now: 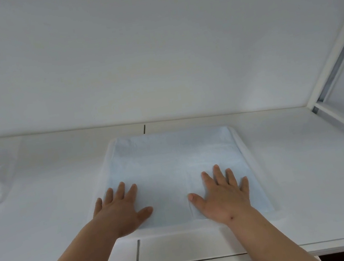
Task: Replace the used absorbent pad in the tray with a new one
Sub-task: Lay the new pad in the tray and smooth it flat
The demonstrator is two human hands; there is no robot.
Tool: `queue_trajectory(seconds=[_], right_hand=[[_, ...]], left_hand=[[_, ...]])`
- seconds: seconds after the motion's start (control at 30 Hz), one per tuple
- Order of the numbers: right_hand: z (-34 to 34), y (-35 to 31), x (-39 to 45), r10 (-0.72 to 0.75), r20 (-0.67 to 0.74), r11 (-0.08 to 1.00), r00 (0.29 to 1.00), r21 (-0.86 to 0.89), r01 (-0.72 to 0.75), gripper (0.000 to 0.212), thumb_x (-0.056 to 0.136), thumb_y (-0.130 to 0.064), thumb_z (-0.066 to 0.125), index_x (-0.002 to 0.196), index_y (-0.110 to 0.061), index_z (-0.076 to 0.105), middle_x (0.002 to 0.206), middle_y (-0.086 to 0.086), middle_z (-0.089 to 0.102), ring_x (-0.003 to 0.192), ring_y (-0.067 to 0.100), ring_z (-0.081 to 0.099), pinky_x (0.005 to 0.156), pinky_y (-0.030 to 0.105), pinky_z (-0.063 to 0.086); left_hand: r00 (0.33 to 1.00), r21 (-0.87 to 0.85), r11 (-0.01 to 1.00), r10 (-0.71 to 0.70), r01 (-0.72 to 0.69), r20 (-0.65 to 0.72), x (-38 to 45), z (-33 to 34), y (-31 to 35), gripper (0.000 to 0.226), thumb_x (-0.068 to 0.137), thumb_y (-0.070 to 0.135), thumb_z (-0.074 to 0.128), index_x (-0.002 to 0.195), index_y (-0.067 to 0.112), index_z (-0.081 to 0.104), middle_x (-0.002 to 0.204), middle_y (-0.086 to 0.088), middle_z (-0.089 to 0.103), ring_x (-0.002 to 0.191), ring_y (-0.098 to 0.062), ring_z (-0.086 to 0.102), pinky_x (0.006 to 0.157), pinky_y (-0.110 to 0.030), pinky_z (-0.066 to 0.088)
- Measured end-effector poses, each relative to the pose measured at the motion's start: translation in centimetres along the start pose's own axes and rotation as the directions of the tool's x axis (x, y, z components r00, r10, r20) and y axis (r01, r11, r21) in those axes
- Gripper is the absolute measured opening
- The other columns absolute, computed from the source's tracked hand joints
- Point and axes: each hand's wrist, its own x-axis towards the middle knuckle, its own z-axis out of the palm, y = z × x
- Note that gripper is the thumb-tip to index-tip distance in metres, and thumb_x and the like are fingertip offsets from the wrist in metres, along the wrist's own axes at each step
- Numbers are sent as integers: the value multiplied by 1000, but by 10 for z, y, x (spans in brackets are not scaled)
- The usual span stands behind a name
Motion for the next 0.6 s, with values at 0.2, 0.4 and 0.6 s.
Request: queue_trajectory(seconds=[0.2,0.4,0.6], right_hand=[[3,0,-1,4,14,1000,1000,1,-4,87,81,-82,17,152,-38,-5,160,-4,-22,147,26,-22,115,59,-10],[1,-3,-11,-49,-86,999,995,11,50,75,91,-69,22,154,-32,4,163,-2,-14,149,26,-17,116,56,-12],[0,-13,-30,-120,-178,991,977,31,127,61,97,-56,28,152,-30,21,164,-2,2,150,23,-7,117,53,-13]], left_hand=[[1000,19,999,25,-25,-11,1,11,-1,84,88,74,22,151,32,-15,159,0,-23,147,-28,-18,119,-43,-7],[992,-32,999,35,-40,-120,-5,12,-2,80,90,70,25,153,31,-5,161,1,-16,148,-25,-13,121,-41,-2],[985,-23,997,74,-79,-158,-19,13,2,76,91,67,24,153,31,-1,162,4,-10,149,-21,-10,120,-44,-3]])
